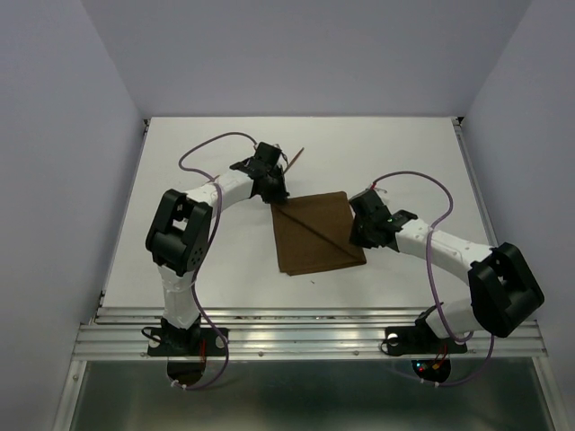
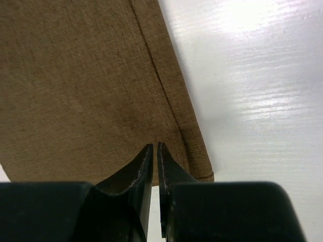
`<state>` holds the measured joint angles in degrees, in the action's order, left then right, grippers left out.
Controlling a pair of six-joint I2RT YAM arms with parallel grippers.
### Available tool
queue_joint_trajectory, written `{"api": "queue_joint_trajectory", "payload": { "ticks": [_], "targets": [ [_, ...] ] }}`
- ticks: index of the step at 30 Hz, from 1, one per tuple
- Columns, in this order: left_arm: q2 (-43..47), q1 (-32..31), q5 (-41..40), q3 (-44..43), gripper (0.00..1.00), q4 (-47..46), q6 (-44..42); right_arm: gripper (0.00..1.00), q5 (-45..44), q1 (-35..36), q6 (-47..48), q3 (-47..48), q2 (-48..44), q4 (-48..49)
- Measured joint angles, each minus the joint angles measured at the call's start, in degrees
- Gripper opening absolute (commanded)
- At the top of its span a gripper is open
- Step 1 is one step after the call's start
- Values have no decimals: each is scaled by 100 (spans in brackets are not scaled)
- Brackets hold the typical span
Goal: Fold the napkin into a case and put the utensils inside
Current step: Smooth out the upper triangle-folded napkin at the center of the board.
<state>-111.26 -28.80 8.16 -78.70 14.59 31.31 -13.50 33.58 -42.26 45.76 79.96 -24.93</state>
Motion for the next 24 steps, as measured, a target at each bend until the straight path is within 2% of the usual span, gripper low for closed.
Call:
{"api": "queue_joint_trajectory", "payload": {
  "ticks": [7,24],
  "targets": [
    [131,2,-173,0,1,57,-48,14,4,68,4,376,157,17],
    [103,42,-579,0,1,203,-155,14,2,136,4,393,306,11]
  ]
}}
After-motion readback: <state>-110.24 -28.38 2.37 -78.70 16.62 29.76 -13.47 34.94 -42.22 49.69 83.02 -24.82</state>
